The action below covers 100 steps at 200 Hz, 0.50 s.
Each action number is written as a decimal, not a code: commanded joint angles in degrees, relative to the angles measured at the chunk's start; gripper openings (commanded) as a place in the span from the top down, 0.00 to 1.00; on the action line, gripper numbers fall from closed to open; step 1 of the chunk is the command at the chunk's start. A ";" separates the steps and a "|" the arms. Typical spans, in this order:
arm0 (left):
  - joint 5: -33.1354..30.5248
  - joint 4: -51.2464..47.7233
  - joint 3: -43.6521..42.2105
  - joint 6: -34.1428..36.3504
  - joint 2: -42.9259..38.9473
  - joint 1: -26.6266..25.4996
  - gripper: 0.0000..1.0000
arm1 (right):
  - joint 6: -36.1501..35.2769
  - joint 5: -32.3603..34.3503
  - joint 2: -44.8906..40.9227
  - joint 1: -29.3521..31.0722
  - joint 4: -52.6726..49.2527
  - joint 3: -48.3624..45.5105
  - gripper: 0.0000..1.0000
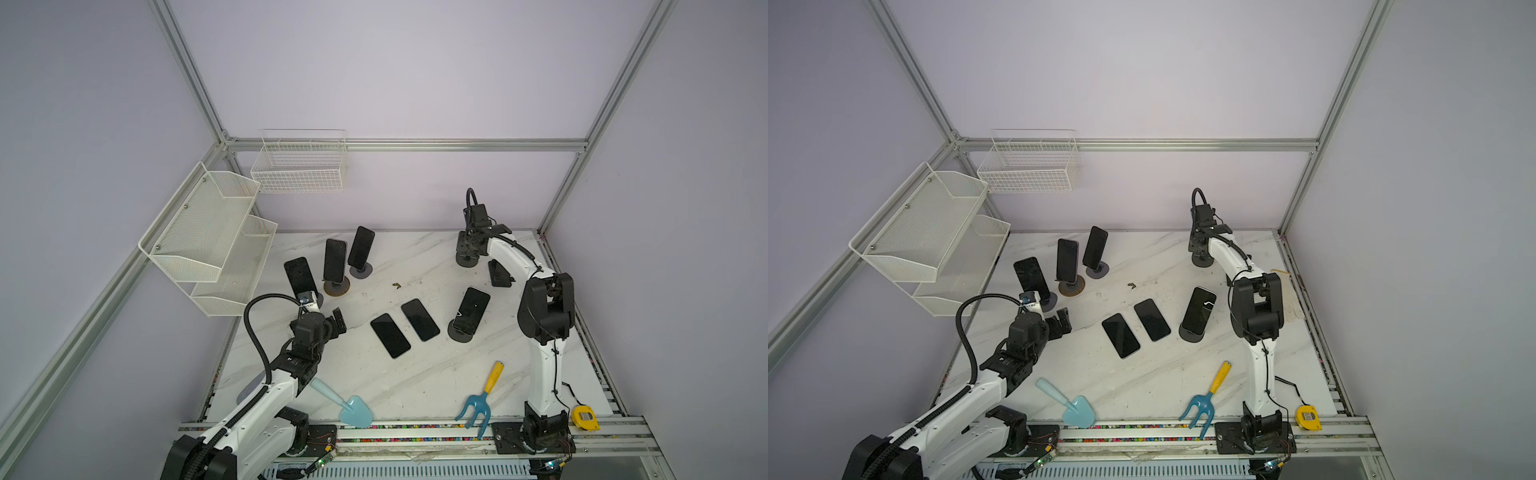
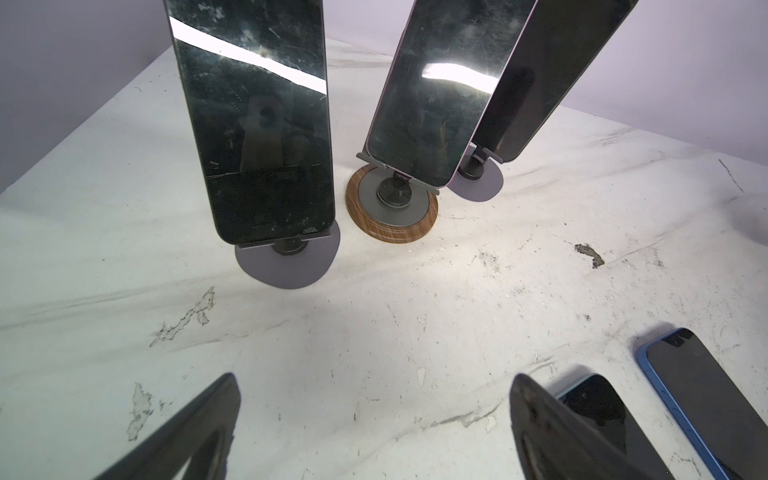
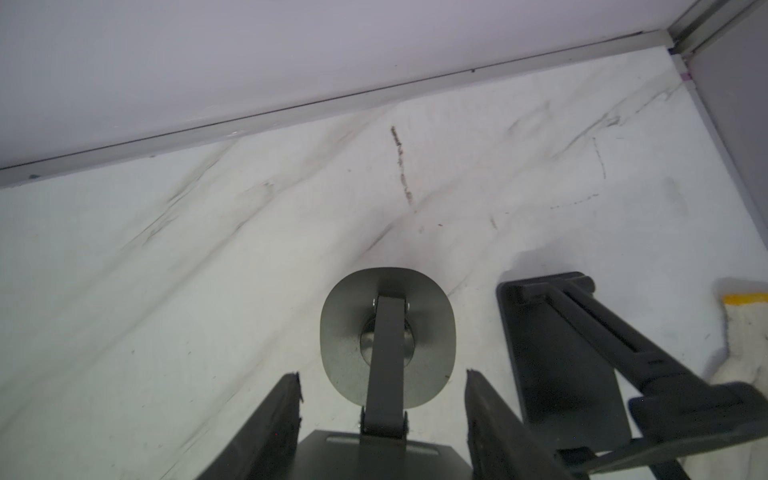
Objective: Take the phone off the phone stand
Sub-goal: 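Carry the grey stand with the right gripper toward the white glove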
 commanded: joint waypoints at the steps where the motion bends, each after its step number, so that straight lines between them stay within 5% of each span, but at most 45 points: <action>1: 0.40 2.07 -0.34 -0.92 0.03 -0.01 0.00 | -1.28 -1.02 1.82 -1.44 2.30 1.65 0.41; 100: 1.22 2.68 -0.20 -1.09 1.34 0.01 0.00 | -2.68 -2.01 11.29 -4.09 0.98 9.17 0.39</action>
